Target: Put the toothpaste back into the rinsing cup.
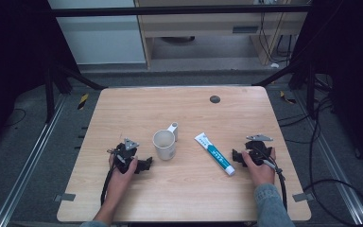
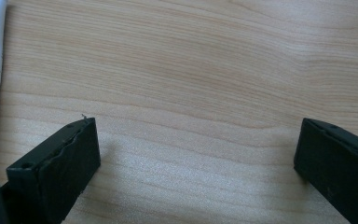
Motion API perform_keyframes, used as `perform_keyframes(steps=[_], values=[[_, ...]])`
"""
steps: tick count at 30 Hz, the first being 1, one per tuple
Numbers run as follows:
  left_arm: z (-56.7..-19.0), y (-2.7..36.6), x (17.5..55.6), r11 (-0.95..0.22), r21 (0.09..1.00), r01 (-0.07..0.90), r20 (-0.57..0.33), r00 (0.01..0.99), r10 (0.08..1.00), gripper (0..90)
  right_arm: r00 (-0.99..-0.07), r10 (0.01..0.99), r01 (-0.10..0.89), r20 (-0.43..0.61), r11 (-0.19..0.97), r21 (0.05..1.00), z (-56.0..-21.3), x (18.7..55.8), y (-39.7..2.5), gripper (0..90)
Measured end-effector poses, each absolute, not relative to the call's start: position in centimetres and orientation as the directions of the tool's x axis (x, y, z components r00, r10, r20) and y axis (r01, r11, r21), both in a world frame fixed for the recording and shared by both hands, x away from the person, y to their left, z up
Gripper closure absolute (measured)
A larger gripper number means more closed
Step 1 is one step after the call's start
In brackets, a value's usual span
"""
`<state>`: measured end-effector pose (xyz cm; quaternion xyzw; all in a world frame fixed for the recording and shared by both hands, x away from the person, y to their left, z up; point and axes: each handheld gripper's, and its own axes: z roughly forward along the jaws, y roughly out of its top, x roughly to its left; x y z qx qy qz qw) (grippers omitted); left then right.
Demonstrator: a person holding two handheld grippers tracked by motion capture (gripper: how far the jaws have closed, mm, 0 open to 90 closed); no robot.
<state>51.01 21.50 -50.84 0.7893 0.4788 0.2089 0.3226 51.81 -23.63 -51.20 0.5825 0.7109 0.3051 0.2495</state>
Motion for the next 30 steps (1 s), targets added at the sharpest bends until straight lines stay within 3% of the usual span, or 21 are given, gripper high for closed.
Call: perform_keyframes(steps=[4,5,22,30], values=[[-50.8,21.5,51.0,-0.333,0.709,0.621,0.021,0.454,0.891,0.0,-0.223,0.975,0.668,-0.001,0.154,0.728,-51.2,51.8,-23.7,3.1],[-50.8,21.5,51.0,-0.333,0.709,0.621,0.021,0.454,0.891,0.0,-0.245,0.97,0.669,0.002,0.167,0.725,-50.9,51.6,-23.7,8.6],[-50.8,21.5,51.0,-0.335,0.707,0.622,0.022,0.454,0.891,0.0,-0.394,0.919,0.618,-0.01,0.272,0.738,-45.4,49.9,-20.8,16.8],[-50.8,21.5,51.0,-0.335,0.708,0.622,0.022,0.454,0.891,0.0,-0.472,0.876,0.586,-0.097,0.393,0.709,-42.4,50.6,-18.5,21.2]])
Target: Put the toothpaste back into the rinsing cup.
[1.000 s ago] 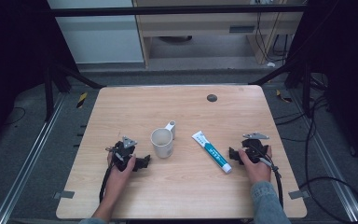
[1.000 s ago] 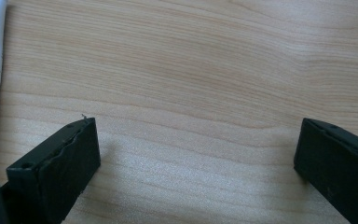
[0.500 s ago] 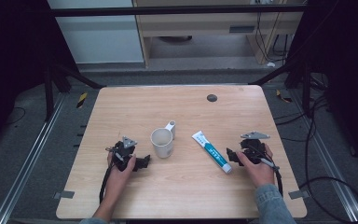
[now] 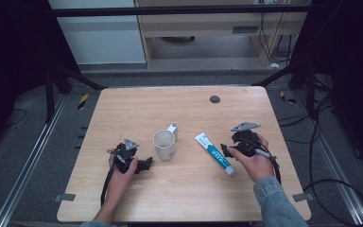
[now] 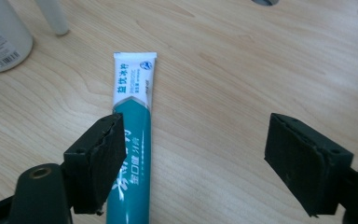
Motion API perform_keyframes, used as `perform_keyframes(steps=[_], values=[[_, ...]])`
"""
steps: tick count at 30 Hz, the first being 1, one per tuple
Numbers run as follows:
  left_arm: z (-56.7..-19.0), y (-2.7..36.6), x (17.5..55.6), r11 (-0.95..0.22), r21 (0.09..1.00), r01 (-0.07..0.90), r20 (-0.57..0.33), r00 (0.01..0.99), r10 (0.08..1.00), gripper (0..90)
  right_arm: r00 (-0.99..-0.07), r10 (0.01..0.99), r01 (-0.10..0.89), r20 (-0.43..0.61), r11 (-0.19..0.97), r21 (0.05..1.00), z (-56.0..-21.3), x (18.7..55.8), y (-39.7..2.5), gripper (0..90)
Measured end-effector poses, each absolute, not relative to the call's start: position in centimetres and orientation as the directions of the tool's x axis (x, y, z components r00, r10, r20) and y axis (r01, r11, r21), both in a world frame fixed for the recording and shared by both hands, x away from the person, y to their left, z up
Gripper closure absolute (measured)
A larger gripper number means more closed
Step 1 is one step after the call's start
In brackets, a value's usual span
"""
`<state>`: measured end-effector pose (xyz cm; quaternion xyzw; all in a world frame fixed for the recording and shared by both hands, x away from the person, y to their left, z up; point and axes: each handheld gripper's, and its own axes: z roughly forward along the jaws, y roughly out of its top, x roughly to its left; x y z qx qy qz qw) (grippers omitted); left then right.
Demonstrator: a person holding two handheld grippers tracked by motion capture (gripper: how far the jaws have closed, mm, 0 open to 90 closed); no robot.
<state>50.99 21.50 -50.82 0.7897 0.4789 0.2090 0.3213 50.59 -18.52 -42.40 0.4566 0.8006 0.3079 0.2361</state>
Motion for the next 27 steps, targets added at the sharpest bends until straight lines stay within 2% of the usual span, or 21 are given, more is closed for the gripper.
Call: perform_keyframes(steps=[6,14,27], values=[[-50.8,21.5,51.0,-0.334,0.708,0.622,0.022,0.454,0.891,0.0,-0.515,0.849,0.587,-0.12,0.451,0.672,-41.2,51.6,-17.4,22.7],[-50.8,21.5,51.0,-0.335,0.708,0.622,0.023,0.453,0.891,0.0,-0.538,0.838,0.623,-0.096,0.471,0.624,-42.1,53.1,-16.5,24.1],[-50.8,21.5,50.9,-0.329,0.71,0.623,0.02,0.449,0.893,0.0,-0.559,0.826,0.653,-0.072,0.492,0.576,-43.4,54.4,-14.9,41.3]])
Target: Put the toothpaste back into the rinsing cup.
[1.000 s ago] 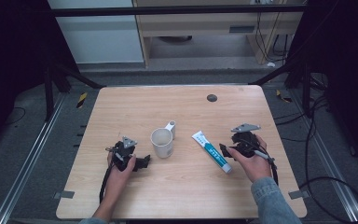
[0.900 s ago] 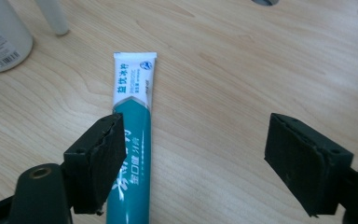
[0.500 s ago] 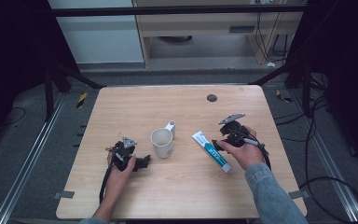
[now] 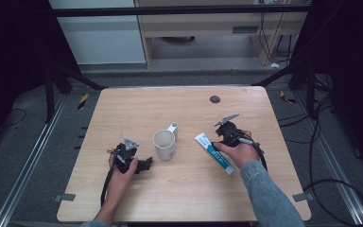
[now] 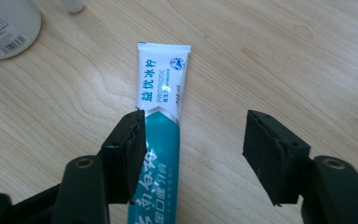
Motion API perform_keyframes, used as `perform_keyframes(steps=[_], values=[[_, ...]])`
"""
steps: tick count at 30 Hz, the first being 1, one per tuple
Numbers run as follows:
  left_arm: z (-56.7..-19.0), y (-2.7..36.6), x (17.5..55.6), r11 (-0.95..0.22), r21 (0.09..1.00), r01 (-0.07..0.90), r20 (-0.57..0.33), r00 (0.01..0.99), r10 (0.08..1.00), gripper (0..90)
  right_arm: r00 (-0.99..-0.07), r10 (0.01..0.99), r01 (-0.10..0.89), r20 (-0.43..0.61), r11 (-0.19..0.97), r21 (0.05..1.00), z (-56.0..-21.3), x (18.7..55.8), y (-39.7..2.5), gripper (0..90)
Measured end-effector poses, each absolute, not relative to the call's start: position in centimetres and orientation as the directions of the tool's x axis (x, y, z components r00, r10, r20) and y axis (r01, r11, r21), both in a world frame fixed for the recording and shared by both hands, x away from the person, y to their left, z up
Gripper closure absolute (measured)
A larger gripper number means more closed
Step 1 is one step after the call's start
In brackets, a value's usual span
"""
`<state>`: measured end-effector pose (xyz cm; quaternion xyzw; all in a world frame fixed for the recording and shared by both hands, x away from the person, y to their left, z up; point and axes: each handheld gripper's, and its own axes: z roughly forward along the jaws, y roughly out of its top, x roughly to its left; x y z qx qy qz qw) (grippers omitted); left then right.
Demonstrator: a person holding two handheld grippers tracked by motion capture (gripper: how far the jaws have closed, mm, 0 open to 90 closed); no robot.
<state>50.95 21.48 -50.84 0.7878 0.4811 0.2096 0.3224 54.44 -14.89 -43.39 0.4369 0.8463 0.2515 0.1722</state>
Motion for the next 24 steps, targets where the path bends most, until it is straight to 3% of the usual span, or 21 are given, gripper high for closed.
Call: perform_keyframes(steps=[5,24], values=[[-50.8,21.5,51.0,-0.331,0.709,0.623,0.021,0.45,0.893,0.0,-0.572,0.818,0.665,-0.05,0.499,0.556,-44.0,55.1,-14.0,47.3],[-50.9,21.5,51.0,-0.328,0.711,0.622,0.019,0.45,0.893,0.0,-0.562,0.827,0.724,-0.005,0.495,0.481,-46.5,57.0,-12.2,43.5]])
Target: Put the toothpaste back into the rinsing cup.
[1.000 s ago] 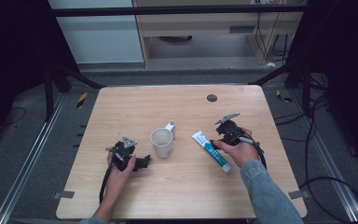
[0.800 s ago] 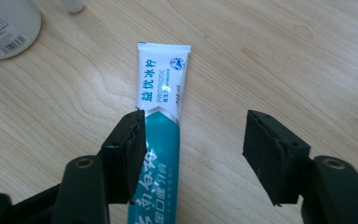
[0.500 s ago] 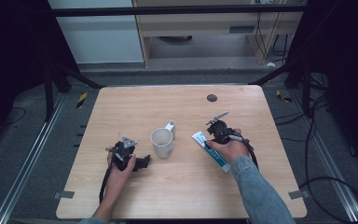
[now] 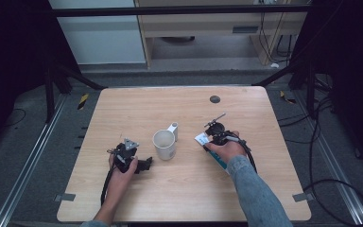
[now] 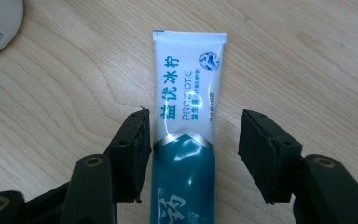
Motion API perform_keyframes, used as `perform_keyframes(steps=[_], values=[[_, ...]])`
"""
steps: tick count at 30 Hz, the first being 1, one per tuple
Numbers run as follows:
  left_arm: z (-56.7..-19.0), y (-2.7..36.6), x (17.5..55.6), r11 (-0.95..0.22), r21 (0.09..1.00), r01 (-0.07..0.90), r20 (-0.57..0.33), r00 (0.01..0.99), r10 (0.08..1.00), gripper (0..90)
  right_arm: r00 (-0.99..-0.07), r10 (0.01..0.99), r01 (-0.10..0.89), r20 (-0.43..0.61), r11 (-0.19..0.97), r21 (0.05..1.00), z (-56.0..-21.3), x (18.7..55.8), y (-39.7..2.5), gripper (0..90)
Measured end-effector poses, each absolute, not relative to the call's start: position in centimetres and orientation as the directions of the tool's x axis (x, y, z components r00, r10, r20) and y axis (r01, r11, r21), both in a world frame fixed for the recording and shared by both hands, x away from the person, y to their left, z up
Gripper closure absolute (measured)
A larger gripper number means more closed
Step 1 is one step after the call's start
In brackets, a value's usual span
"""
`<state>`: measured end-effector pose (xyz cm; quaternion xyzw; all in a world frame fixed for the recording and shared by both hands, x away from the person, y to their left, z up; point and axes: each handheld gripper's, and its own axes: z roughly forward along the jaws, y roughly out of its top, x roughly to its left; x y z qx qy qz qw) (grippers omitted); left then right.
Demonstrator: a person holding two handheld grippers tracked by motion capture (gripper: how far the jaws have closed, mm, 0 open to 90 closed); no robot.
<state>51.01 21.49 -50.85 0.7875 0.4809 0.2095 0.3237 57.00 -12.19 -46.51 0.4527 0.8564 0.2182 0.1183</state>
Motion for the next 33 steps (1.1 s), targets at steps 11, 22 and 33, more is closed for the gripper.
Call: perform_keyframes(steps=[11,22,33], values=[[-50.9,21.5,51.0,-0.327,0.711,0.622,0.018,0.449,0.893,0.0,-0.558,0.829,0.753,0.009,0.502,0.425,-46.8,57.3,-11.3,44.5],[-50.9,21.5,51.1,-0.327,0.712,0.622,0.018,0.449,0.893,0.0,-0.558,0.83,0.763,-0.003,0.514,0.392,-46.9,57.7,-10.7,48.0],[-50.9,21.5,51.1,-0.327,0.711,0.622,0.018,0.449,0.893,0.0,-0.557,0.83,0.766,-0.008,0.518,0.381,-47.0,57.8,-10.8,52.3]])
